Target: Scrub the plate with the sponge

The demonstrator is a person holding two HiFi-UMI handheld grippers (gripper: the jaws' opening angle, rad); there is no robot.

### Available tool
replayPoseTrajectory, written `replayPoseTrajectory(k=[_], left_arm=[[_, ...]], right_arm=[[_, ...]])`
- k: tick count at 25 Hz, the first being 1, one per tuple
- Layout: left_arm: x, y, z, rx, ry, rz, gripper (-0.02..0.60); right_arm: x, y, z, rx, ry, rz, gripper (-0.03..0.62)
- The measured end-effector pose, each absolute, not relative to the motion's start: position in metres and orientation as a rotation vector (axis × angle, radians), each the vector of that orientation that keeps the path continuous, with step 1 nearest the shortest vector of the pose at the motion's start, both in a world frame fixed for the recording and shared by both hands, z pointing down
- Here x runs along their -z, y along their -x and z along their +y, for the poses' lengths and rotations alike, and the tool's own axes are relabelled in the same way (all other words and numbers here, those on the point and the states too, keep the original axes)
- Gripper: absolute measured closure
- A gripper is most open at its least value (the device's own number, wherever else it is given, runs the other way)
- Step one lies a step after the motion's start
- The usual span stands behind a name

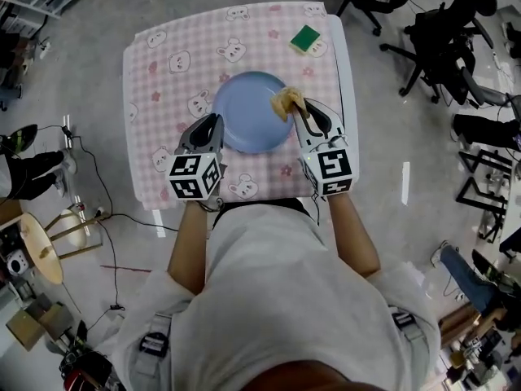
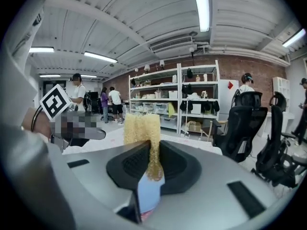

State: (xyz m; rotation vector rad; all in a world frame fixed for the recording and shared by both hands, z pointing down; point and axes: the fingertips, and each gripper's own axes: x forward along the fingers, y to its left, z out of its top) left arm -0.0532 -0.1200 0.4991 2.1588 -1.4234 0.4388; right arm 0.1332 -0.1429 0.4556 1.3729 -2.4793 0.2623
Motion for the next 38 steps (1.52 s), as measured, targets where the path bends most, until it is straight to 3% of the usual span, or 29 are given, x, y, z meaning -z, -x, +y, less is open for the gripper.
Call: replayPoseTrajectory(k=[14,24,38], left_arm=[[-0.62,0.105,-0.149,-0.598,-1.903,-1.218,0.528],[-0.647,0.104,-0.155,-0.49,-1.799,-1.127,0.515],[-0.666,0.086,-0.151,-0.589,-1.78,-1.073,0.531]], right_arm=[[-0.551,-0.069,-0.177,-0.448,-1.11,-2.302,0.537],[-0.567,-0.056,-0.177,-0.475,-1.085,-2.256,0.537],[-0.57,-0.066,-0.162,-0.51,-1.103,-2.23,0.537]])
